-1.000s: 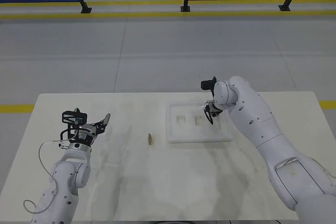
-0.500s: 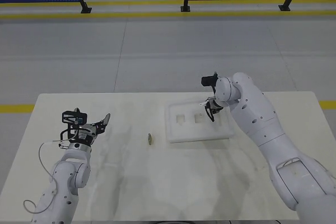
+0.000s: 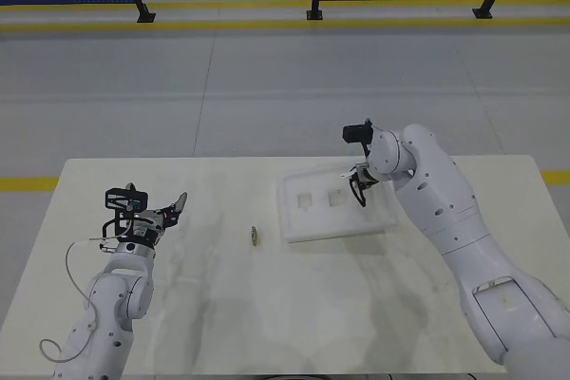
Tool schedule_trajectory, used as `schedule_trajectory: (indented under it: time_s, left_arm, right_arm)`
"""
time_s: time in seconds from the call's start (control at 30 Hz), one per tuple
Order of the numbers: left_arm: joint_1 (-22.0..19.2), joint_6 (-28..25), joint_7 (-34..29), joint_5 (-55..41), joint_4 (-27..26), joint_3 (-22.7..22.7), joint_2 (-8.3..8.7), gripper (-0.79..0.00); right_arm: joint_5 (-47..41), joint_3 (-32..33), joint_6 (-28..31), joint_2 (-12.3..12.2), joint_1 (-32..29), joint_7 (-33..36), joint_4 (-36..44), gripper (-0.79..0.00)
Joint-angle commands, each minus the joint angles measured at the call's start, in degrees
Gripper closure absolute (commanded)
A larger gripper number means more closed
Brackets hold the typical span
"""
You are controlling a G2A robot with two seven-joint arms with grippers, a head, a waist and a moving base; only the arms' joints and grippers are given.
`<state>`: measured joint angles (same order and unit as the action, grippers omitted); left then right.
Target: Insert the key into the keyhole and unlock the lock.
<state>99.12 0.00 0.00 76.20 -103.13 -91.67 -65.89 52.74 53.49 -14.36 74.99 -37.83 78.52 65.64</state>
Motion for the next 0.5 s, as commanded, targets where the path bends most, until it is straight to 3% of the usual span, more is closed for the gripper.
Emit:
schedule_trajectory:
  time_s: [0.0, 0.47]
  left_arm:
    - [0.0, 0.0, 0.0, 0.0, 0.0, 0.0, 0.0, -0.785]
    - [-1.34, -1.93, -1.18, 0.52, -0.75, -0.09, 0.06, -0.785]
  right_arm:
    - [-0.4, 0.52, -0.07, -0.1, -0.45, -0.1, 0.23, 0.0]
    - [-1.53, 2.33, 1.3, -0.53, -2.96, -1.57, 0.19, 0.0]
